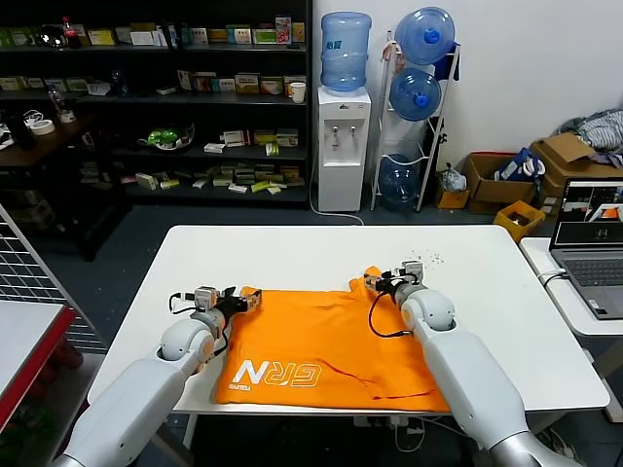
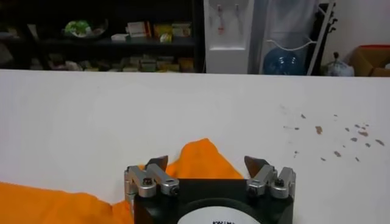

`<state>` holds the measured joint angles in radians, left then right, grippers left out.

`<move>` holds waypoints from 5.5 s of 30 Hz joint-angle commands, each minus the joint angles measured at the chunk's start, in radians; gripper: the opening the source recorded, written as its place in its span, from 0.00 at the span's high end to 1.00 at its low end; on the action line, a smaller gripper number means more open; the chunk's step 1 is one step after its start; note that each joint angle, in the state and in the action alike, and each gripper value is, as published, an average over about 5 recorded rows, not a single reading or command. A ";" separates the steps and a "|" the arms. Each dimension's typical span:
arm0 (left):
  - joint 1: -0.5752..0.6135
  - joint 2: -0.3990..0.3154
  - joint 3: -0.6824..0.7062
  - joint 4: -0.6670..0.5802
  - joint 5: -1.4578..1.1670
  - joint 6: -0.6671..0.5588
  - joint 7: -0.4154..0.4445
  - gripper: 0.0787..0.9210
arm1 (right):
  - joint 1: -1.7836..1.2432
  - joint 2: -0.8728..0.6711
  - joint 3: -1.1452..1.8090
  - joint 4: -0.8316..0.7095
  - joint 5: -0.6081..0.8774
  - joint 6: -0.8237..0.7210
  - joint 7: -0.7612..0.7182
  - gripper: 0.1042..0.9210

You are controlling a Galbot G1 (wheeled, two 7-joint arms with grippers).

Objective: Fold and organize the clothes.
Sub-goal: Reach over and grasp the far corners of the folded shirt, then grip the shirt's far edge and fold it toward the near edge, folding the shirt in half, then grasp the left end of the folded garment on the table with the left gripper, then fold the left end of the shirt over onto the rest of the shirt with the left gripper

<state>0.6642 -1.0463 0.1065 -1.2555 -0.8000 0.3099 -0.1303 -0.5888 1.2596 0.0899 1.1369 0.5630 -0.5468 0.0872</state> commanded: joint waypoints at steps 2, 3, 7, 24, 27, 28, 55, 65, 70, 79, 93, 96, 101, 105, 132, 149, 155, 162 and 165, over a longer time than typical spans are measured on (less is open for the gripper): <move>-0.021 -0.002 0.024 0.022 -0.002 0.016 0.002 0.34 | 0.026 0.012 -0.015 -0.055 -0.005 -0.011 -0.009 0.27; -0.020 -0.003 0.023 0.021 -0.002 0.016 0.002 0.38 | 0.025 0.012 -0.015 -0.054 -0.005 -0.013 -0.010 0.32; -0.018 -0.004 0.023 0.020 -0.001 0.015 0.000 0.51 | 0.022 0.013 -0.016 -0.053 -0.005 -0.013 -0.012 0.45; 0.018 -0.003 -0.008 -0.048 0.010 -0.045 -0.021 0.98 | -0.052 -0.025 0.006 0.091 -0.009 0.072 -0.008 0.98; 0.048 0.012 -0.032 -0.105 0.022 -0.062 -0.017 0.98 | -0.105 -0.055 0.023 0.187 0.016 0.063 0.008 0.97; 0.062 0.019 -0.043 -0.130 0.026 -0.066 -0.017 0.98 | -0.128 -0.068 0.031 0.226 0.027 0.056 0.016 0.97; 0.460 0.175 -0.171 -0.583 0.045 -0.069 -0.133 0.98 | -0.748 -0.289 0.335 0.888 0.163 -0.089 0.137 0.97; 0.545 0.189 -0.197 -0.611 0.088 -0.063 -0.143 0.85 | -0.893 -0.298 0.423 0.948 0.138 -0.097 0.067 0.78; 0.558 0.189 -0.207 -0.605 0.099 -0.063 -0.150 0.68 | -0.931 -0.303 0.466 0.960 0.126 -0.089 0.055 0.60; 0.567 0.106 -0.209 -0.540 0.126 -0.086 -0.142 0.39 | -0.960 -0.280 0.510 0.964 0.112 -0.071 0.050 0.30; 0.581 0.034 -0.210 -0.465 0.153 -0.109 -0.148 0.12 | -0.960 -0.274 0.518 0.965 0.110 -0.071 0.052 0.12; 0.582 0.033 -0.207 -0.469 0.156 -0.114 -0.150 0.15 | -0.960 -0.275 0.520 0.963 0.111 -0.071 0.053 0.12; 0.582 0.029 -0.205 -0.466 0.161 -0.119 -0.153 0.31 | -0.960 -0.272 0.521 0.962 0.115 -0.066 0.054 0.12; 0.582 0.022 -0.205 -0.459 0.168 -0.127 -0.156 0.45 | -0.962 -0.269 0.521 0.960 0.115 -0.062 0.052 0.12; 0.642 0.328 -0.411 -0.634 0.058 -0.114 -0.206 0.95 | -0.912 -0.241 0.472 0.937 0.102 -0.047 0.054 0.12; 0.726 0.611 -0.597 -0.442 -0.040 -0.120 -0.206 0.95 | -0.873 -0.205 0.415 0.908 0.066 -0.031 0.047 0.12; 0.655 0.431 -0.479 -0.688 -0.109 -0.001 -0.309 0.95 | -0.884 -0.191 0.413 0.905 0.050 -0.028 0.048 0.12; 0.516 0.184 -0.245 -0.790 -0.225 0.074 -0.465 0.95 | -0.913 -0.181 0.433 0.919 0.041 -0.034 0.058 0.12; 0.468 0.117 -0.186 -0.785 -0.231 0.082 -0.498 0.95 | -0.923 -0.177 0.440 0.921 0.037 -0.036 0.060 0.12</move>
<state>1.2647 -0.7009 -0.2809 -1.9248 -0.9352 0.3144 -0.4834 -1.5003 1.0789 0.5235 2.0550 0.6046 -0.5823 0.1442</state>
